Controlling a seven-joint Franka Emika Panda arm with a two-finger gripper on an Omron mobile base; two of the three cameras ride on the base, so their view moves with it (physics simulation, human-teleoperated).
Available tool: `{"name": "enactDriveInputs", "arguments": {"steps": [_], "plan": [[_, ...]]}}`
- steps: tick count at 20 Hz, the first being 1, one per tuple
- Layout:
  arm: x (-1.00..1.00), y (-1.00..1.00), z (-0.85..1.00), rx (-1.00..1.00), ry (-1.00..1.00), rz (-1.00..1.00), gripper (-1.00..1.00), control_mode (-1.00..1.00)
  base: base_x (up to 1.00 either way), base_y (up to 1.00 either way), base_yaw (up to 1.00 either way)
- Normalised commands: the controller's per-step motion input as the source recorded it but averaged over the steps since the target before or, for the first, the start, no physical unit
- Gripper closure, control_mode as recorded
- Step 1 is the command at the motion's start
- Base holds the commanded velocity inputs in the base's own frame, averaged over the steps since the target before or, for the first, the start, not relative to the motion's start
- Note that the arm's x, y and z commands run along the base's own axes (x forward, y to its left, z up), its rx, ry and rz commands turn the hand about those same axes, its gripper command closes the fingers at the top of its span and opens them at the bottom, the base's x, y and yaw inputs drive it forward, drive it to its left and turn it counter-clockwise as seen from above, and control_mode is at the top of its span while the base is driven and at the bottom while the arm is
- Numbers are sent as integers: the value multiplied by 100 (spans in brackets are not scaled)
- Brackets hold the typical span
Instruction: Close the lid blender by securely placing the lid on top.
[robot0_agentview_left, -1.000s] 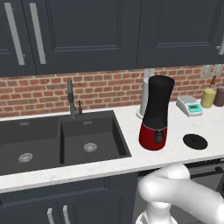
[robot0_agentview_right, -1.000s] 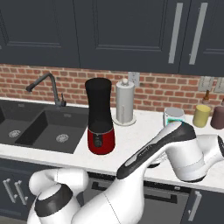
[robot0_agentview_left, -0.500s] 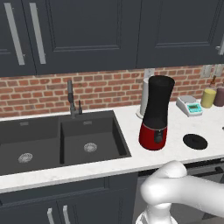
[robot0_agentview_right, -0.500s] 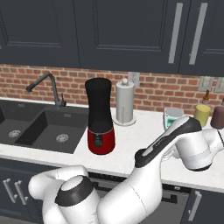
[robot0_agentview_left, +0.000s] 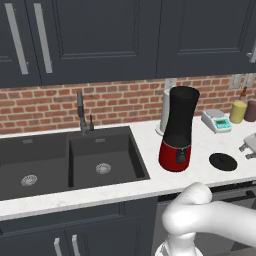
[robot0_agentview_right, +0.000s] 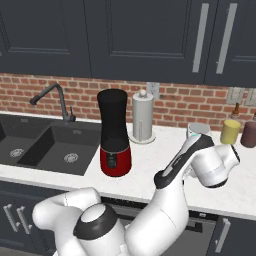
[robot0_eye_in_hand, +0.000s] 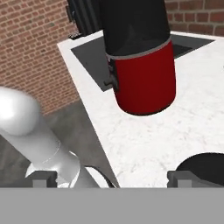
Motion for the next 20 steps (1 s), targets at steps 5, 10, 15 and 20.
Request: {"name": "enactDriveInputs", "arguments": {"steps": [5, 10, 15, 20], "plan": [[44, 0, -46, -14, -1, 3, -100, -100, 0, 0, 0], [37, 0, -39, -15, -3, 2, -100, -100, 0, 0, 0], [26, 0, -27, -12, -2, 3, -100, -100, 0, 0, 0], [8, -1, -27, -9, 0, 6, -100, -100, 0, 0, 0]]}}
